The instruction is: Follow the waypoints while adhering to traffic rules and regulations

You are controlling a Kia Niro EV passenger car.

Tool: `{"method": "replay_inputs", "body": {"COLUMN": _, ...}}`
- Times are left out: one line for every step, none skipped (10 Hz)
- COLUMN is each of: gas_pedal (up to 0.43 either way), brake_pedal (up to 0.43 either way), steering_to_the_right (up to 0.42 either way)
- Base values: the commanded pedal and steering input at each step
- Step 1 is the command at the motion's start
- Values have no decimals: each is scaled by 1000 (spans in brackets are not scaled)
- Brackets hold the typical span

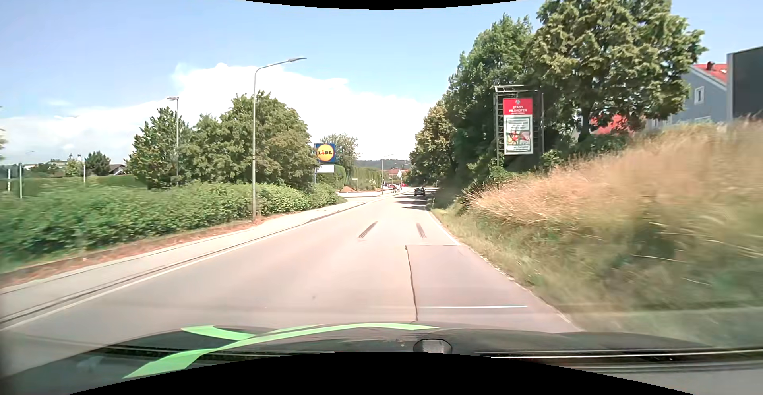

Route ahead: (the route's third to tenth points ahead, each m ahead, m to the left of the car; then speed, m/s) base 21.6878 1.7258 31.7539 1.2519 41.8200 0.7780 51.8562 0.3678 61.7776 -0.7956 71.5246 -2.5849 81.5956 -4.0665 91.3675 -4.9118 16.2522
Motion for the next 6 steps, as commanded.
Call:
{"method": "replay_inputs", "body": {"gas_pedal": 20, "brake_pedal": 0, "steering_to_the_right": -1}}
{"method": "replay_inputs", "body": {"gas_pedal": 20, "brake_pedal": 0, "steering_to_the_right": 2}}
{"method": "replay_inputs", "body": {"gas_pedal": 20, "brake_pedal": 0, "steering_to_the_right": 3}}
{"method": "replay_inputs", "body": {"gas_pedal": 28, "brake_pedal": 0, "steering_to_the_right": 3}}
{"method": "replay_inputs", "body": {"gas_pedal": 39, "brake_pedal": 0, "steering_to_the_right": 3}}
{"method": "replay_inputs", "body": {"gas_pedal": 59, "brake_pedal": 0, "steering_to_the_right": 4}}
